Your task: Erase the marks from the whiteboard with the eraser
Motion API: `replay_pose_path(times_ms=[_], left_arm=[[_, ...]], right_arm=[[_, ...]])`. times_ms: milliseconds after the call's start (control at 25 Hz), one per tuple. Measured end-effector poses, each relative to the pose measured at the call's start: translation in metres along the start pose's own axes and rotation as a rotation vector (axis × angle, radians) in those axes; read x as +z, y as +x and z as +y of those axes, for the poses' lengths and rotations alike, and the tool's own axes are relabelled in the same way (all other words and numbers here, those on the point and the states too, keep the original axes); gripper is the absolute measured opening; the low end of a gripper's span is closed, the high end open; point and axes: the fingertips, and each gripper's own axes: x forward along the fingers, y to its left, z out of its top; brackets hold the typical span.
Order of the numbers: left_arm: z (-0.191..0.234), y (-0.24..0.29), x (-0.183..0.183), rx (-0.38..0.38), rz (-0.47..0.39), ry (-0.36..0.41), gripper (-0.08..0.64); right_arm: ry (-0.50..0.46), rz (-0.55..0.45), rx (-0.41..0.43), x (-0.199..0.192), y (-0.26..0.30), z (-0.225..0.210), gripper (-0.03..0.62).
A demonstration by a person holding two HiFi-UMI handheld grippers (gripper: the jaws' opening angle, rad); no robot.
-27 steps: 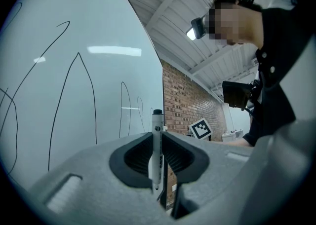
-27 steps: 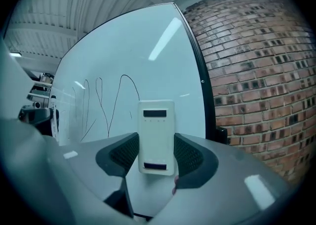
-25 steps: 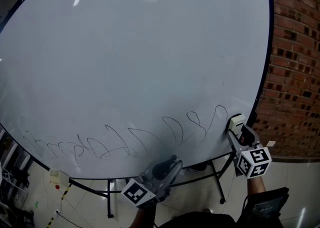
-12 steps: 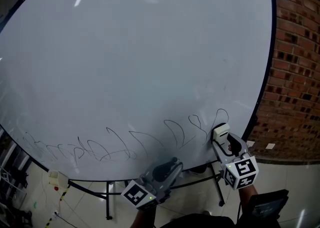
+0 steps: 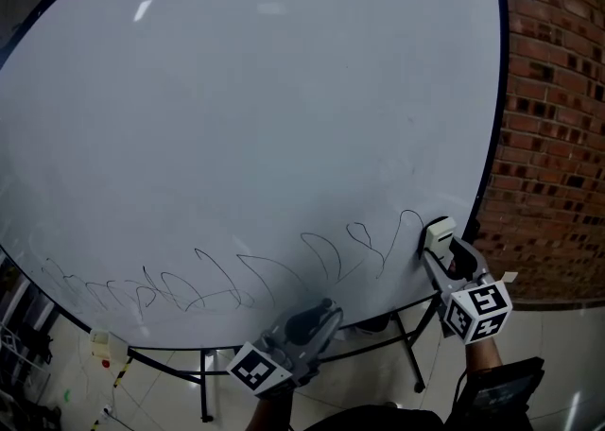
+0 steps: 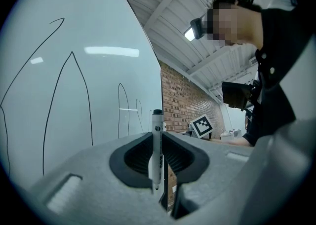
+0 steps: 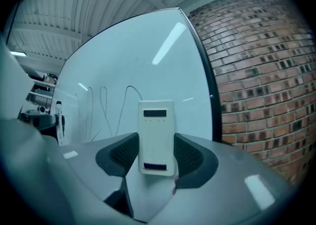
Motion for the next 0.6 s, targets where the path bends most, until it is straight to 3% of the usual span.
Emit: replay_pose_path(times_ms=[360,600], left_arm=[[0.001,-0.005,0.004,0.018,-0.004,0.013,0.063],[-0.002,-0.008,0.004,0.018,-0.009,0.010,0.063]], right_arm=[[0.022,-0.018,-0.044,0.005,-0.003,-0.010,0.227],[-0.043,-0.009,0.015,0.007,0.007,0.036,0.227]])
